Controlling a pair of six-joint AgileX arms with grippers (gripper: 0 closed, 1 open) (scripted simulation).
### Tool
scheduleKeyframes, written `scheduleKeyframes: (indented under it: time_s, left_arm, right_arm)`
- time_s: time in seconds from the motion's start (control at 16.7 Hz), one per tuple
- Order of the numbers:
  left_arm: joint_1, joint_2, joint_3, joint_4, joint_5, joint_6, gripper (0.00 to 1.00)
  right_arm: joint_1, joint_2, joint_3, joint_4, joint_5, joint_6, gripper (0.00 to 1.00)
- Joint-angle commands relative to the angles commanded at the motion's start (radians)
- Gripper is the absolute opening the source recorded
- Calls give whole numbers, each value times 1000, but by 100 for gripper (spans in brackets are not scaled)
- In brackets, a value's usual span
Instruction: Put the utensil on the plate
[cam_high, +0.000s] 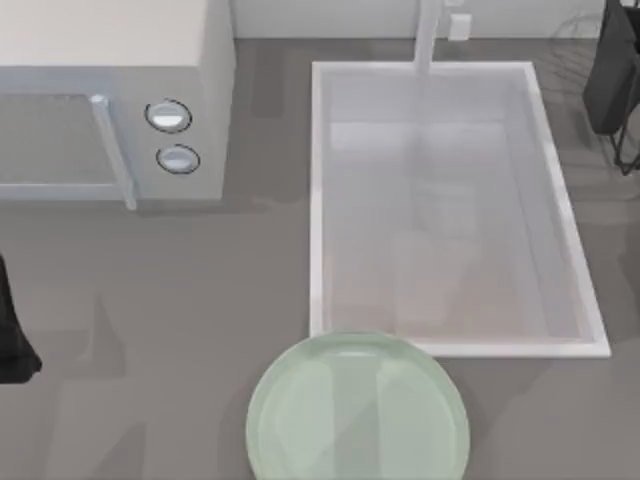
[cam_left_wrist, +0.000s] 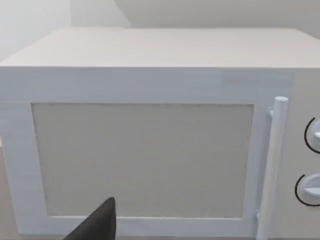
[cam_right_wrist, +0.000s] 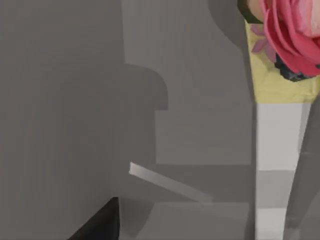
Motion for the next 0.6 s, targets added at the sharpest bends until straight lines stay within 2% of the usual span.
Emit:
scheduleKeyframes:
  time_s: [0.36, 0.6]
  left_arm:
    - [0, 0, 0, 0, 0, 0, 100]
    - [0, 0, 0, 0, 0, 0, 100]
  right_arm:
    - [0, 16, -20, 31, 0, 0, 100]
    - [0, 16, -20, 31, 0, 0, 70]
